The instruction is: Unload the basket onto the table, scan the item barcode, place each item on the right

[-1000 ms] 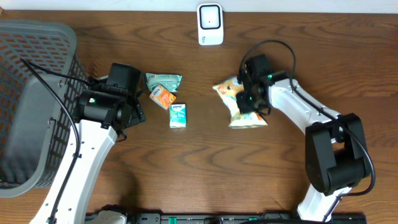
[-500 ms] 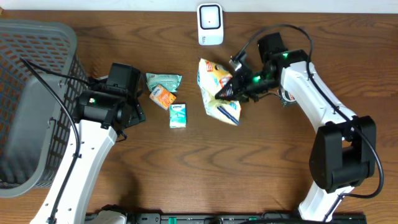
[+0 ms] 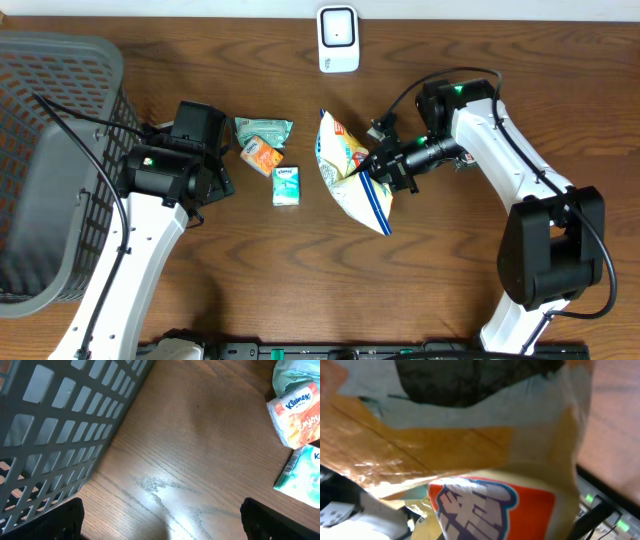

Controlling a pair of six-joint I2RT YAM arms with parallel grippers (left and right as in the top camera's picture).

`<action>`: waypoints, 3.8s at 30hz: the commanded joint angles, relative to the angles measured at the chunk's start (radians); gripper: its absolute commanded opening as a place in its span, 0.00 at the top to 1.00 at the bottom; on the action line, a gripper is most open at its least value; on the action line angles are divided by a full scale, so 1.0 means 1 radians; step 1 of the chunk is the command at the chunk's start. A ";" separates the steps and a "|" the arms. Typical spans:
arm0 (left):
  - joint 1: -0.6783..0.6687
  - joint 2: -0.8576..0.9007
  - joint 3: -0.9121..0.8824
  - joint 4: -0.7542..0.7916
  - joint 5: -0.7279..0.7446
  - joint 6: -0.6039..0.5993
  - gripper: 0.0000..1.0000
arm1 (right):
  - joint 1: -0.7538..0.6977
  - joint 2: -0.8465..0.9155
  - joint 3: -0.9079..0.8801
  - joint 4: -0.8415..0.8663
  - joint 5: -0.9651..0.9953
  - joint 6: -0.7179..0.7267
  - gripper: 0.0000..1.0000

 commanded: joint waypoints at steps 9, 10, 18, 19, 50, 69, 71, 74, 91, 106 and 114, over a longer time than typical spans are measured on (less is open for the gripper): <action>0.005 -0.006 0.003 -0.002 -0.013 -0.005 0.02 | -0.005 -0.006 0.008 0.363 0.037 -0.100 0.99; 0.005 -0.006 0.003 -0.002 -0.013 -0.005 0.02 | -0.003 -0.006 0.008 0.444 0.093 -0.035 0.99; 0.005 -0.006 0.003 -0.002 -0.013 -0.005 0.02 | 0.000 -0.006 0.008 1.049 0.696 0.375 0.99; 0.005 -0.006 0.003 -0.002 -0.013 -0.005 0.02 | 0.003 -0.006 0.008 1.124 0.745 0.374 0.99; 0.005 -0.006 0.003 -0.002 -0.013 -0.005 0.03 | 0.095 0.473 0.573 1.481 1.197 0.301 0.99; 0.005 -0.006 0.003 -0.002 -0.013 -0.005 0.02 | -0.127 0.323 0.579 1.147 1.280 0.151 0.99; 0.005 -0.006 0.003 -0.002 -0.013 -0.005 0.02 | -0.179 0.290 0.579 1.065 1.315 0.053 0.99; 0.005 -0.006 0.003 -0.002 -0.013 -0.005 0.02 | -0.259 0.256 0.579 0.932 1.423 -0.109 0.99; 0.005 -0.006 0.003 -0.002 -0.013 -0.005 0.02 | -0.579 0.297 0.568 0.561 1.298 -0.131 0.01; 0.005 -0.006 0.003 -0.002 -0.013 -0.005 0.03 | -0.448 0.298 0.527 0.277 0.810 -0.124 0.11; 0.005 -0.006 0.003 -0.002 -0.013 -0.005 0.02 | -0.356 0.298 0.454 0.216 0.989 -0.084 0.01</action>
